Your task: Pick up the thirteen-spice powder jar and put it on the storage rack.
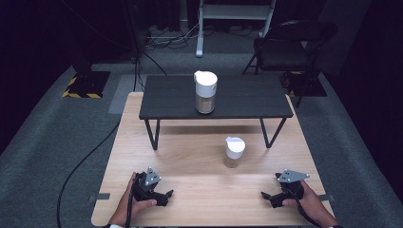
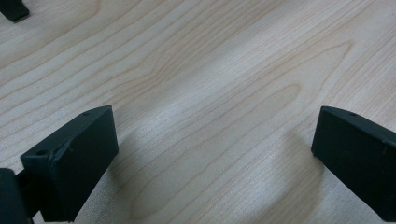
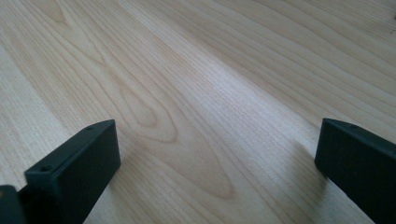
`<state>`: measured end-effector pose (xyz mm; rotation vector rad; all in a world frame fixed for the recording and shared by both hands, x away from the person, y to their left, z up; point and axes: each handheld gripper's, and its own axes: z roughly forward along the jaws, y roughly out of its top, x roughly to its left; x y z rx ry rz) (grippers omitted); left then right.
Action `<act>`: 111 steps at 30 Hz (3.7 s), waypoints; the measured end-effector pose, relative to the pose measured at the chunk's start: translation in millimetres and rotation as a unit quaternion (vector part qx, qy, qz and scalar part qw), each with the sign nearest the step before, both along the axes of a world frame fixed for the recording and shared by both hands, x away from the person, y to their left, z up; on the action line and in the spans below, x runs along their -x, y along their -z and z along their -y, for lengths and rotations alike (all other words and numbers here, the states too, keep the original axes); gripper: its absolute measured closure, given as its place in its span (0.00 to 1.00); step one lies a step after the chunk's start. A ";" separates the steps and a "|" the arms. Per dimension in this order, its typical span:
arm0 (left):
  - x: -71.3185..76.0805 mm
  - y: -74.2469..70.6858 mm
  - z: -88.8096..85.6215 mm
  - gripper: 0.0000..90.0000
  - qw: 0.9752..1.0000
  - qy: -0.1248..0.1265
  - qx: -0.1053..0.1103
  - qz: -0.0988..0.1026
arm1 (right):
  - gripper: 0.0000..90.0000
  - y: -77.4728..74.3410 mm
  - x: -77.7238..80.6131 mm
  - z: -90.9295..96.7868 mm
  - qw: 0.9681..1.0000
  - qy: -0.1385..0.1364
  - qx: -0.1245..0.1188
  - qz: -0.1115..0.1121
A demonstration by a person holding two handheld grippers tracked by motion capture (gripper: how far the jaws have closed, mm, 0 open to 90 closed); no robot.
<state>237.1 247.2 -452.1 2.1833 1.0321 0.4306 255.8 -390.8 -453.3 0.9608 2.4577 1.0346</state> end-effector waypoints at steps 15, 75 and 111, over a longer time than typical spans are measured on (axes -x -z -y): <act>-0.5 0.0 -0.3 0.00 1.000 0.001 0.001 -0.001 | 0.00 0.0 1.6 -0.4 1.000 0.003 0.000 0.001; -1.5 0.0 -0.2 0.00 1.000 0.002 0.000 0.000 | 0.02 -53.4 -29.1 -67.8 0.996 -0.012 -0.056 0.064; -0.8 0.1 0.2 0.01 1.000 0.001 0.000 0.001 | 0.16 -18.3 -69.2 -101.0 0.992 0.009 -0.114 0.060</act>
